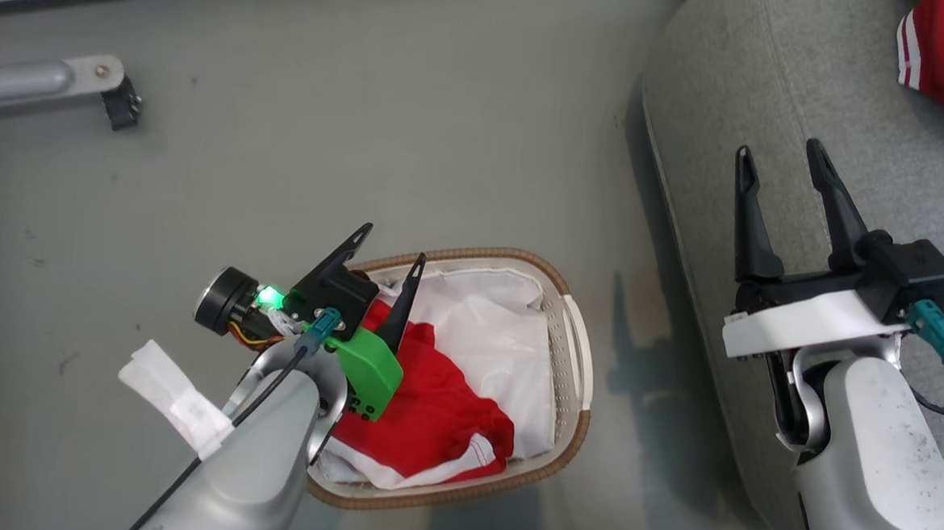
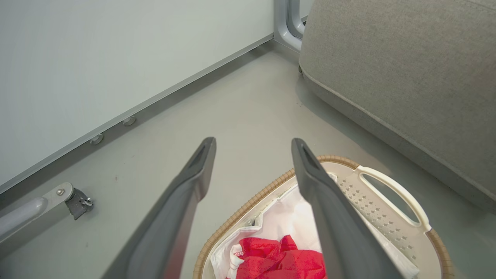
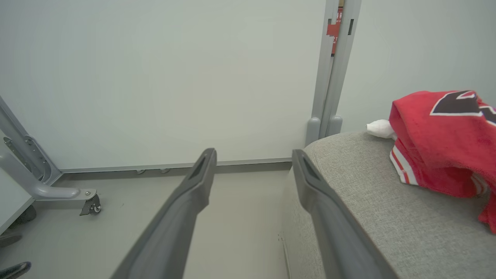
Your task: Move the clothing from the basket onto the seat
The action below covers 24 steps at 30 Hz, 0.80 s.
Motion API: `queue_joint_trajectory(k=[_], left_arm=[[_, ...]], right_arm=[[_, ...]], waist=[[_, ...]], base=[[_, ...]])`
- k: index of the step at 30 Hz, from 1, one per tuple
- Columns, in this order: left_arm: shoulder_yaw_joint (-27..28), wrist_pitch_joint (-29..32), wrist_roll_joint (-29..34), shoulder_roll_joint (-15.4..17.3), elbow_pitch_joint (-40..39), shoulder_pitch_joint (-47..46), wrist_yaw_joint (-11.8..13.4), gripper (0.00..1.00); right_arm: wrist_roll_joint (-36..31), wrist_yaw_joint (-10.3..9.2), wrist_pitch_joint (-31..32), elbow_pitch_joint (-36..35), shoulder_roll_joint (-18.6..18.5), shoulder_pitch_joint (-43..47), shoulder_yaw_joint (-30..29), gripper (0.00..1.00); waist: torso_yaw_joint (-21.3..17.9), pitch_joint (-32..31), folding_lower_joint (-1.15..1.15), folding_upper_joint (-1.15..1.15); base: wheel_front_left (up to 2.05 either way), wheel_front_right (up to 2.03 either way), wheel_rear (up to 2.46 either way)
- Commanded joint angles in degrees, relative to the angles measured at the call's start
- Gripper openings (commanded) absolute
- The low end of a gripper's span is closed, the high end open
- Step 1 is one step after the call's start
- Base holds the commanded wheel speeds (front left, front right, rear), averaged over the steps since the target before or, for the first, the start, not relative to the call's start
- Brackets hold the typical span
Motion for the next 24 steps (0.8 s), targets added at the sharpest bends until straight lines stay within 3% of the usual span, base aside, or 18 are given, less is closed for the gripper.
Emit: queue_joint_trajectory(k=[1,11,24], left_arm=[[-1.7,0.1,0.2,0.6,1.8,-2.2,-0.2,1.0],[-19.9,4.8,-6.4,2.9,14.5,-11.8,-0.2,1.0],[-35.6,11.9,-14.6,6.7,20.8,-19.1,-0.2,1.0]], right_arm=[[0.6,-0.08,-0.1,-0.7,-0.2,-1.4,0.2,1.0],[4.4,-0.08,-0.1,-4.0,-0.1,-4.7,0.6,1.0],[7.2,-0.08,-0.1,-6.8,-0.1,-7.0,2.6,1.0]], waist=[[-5.3,9.7,-0.01,0.0],[-9.8,18.6,-0.01,0.0],[-12.7,25.4,-0.01,0.0]], base=[[0.0,0.0,0.0],[0.0,0.0,0.0],[0.0,0.0,0.0]])
